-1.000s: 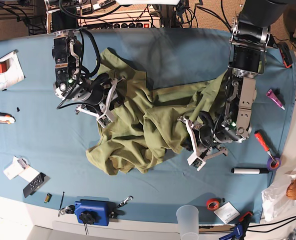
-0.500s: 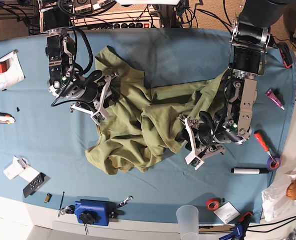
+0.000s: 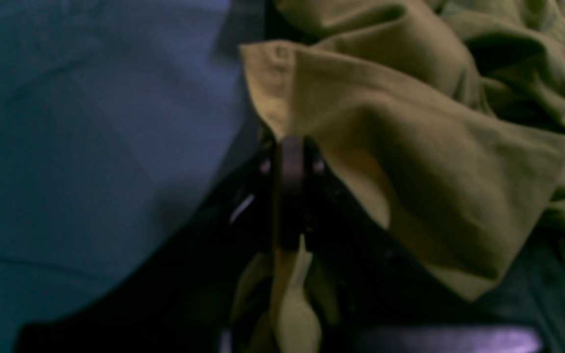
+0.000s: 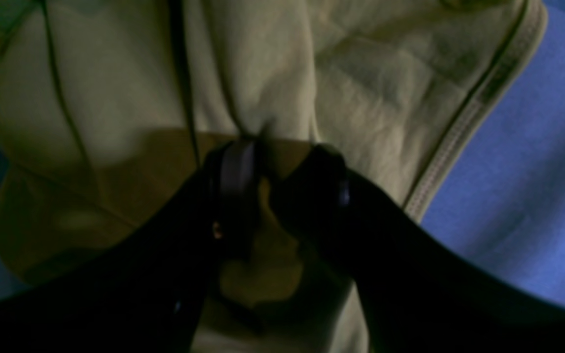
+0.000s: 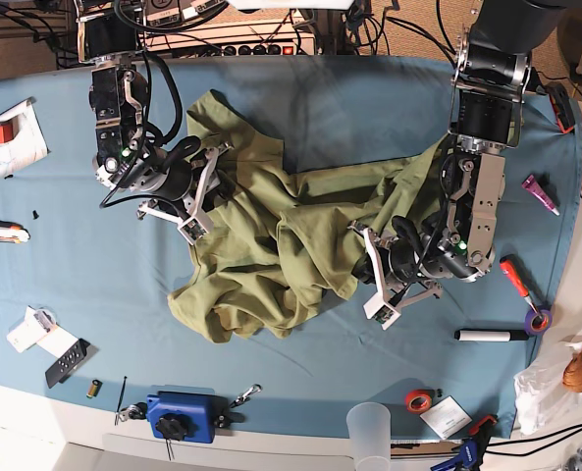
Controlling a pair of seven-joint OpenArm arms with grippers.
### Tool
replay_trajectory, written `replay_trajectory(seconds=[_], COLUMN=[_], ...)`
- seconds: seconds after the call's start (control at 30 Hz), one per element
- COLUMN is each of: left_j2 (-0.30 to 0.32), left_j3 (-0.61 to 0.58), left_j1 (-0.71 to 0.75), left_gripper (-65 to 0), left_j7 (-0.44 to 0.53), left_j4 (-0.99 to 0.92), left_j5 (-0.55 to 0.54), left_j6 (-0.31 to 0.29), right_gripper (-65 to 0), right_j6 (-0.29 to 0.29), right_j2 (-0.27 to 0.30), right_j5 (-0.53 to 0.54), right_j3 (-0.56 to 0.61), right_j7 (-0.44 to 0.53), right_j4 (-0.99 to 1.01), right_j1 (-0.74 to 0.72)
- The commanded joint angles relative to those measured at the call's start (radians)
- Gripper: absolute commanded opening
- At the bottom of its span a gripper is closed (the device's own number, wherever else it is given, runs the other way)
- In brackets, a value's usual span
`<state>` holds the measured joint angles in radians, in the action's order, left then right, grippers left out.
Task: Layout the t-shirt on the table in an organized manner, then fold the t-shirt properly
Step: 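Grasp the shirt fabric with both grippers near the middle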
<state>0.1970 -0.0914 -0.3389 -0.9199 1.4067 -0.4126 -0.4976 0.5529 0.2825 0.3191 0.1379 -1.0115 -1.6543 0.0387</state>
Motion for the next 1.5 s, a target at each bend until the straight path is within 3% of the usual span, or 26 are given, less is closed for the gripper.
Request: replay_trajectory(seconds=[0.0, 0.13, 0.27, 0.43, 0.8, 0.87, 0.9, 1.2, 1.3, 1.37, 1.47], left_j2=[0.003, 0.003, 0.003, 0.003, 0.003, 0.003, 0.002, 0.002, 0.002, 0.002, 0.002], left_j3=[0.003, 0.003, 0.003, 0.003, 0.003, 0.003, 0.003, 0.003, 0.003, 0.003, 0.003], left_j1=[-0.027, -0.039, -0.071, -0.117, -0.129, -0.126, -0.123, -0.107, -0.107, -0.107, -0.107], left_gripper=[-65.0, -65.0, -65.0, -65.0, -64.7, -54.9, -53.3, -53.3, -52.9, -48.9, -45.6], left_j7=[0.018, 0.016, -0.023, -0.081, -0.094, -0.098, -0.098, -0.119, -0.059, 0.011, 0.025], left_j4=[0.016, 0.019, 0.040, 0.061, 0.061, 0.061, 0.061, 0.061, 0.053, 0.032, 0.000], left_j5=[-0.014, -0.014, -0.014, -0.014, -0.015, -0.019, -0.028, -0.093, -0.043, 0.021, 0.037], left_j6=[0.000, 0.010, 0.061, 0.060, 0.060, 0.060, 0.060, 0.052, 0.052, 0.052, 0.032], right_gripper=[-44.9, -44.9, -44.9, -44.9, -44.9, -44.9, -44.9, -44.9, -44.9, -44.9, -44.9], right_j6=[-0.001, -0.001, -0.001, -0.001, -0.030, -0.030, -0.030, -0.030, -0.030, -0.030, -0.030], right_j2=[0.017, 0.017, 0.017, 0.017, 0.017, 0.017, 0.017, 0.017, 0.017, 0.017, 0.017], right_j5=[-0.058, -0.059, -0.059, -0.092, -0.111, -0.111, -0.111, -0.111, -0.111, -0.111, -0.111], right_j3=[-0.002, -0.002, -0.002, -0.002, -0.002, -0.002, -0.002, -0.002, -0.002, -0.002, -0.002], right_j7=[-0.095, -0.095, -0.095, -0.100, -0.106, -0.106, -0.106, -0.106, -0.106, -0.107, -0.107], right_j4=[0.007, 0.007, 0.007, 0.007, 0.007, 0.007, 0.007, 0.007, 0.007, 0.007, 0.007], right_j1=[0.014, 0.014, 0.014, 0.014, 0.028, 0.034, 0.034, 0.033, 0.033, 0.034, 0.033])
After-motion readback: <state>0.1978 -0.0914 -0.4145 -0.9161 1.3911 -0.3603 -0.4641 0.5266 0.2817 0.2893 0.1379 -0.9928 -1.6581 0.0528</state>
